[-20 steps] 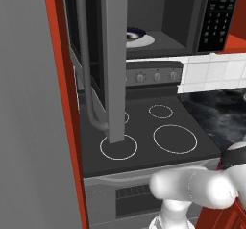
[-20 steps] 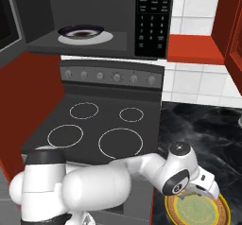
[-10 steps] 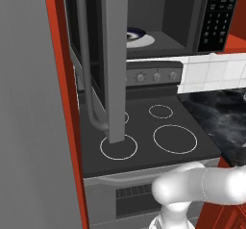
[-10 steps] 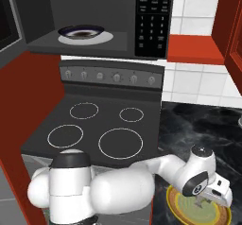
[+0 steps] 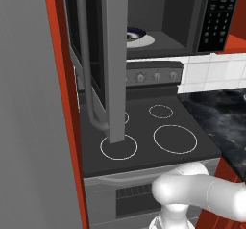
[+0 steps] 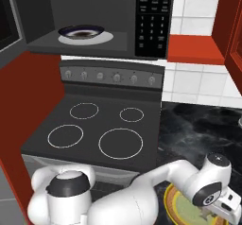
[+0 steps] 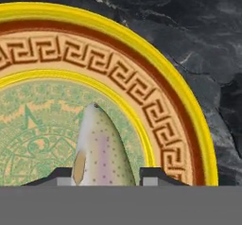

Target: Pick the fish from the microwave and place it on plate located on the counter.

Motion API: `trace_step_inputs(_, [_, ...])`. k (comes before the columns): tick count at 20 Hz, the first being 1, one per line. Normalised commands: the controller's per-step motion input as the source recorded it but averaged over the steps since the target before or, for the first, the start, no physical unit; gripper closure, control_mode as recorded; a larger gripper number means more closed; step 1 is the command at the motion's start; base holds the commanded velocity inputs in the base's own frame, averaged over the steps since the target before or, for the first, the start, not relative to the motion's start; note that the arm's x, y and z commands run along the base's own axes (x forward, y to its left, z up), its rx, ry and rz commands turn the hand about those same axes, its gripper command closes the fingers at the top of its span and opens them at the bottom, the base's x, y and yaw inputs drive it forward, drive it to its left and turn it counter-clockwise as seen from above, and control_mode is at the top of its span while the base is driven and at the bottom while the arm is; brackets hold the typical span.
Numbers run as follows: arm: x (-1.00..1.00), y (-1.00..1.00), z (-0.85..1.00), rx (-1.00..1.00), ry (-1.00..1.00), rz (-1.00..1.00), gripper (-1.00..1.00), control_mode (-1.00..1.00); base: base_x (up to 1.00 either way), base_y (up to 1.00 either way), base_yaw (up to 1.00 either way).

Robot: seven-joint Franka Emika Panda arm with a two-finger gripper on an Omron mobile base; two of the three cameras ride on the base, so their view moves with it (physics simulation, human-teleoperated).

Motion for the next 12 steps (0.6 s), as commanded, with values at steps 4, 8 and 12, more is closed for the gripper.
trace_step_inputs(4, [-0.41, 0.72, -0.16, 0.0, -0.17, -0.12, -1.0, -1.0, 0.0, 0.0, 0.0])
trace_step_inputs(8, [0.29, 0.6, 0.0, 0.0, -0.15, -0.08, -1.0, -1.0, 0.0, 0.0, 0.0])
trace_step_inputs(12, [0.5, 0.23, 0.01, 0.0, -0.06, -0.09, -1.0, -1.0, 0.0, 0.0, 0.0])
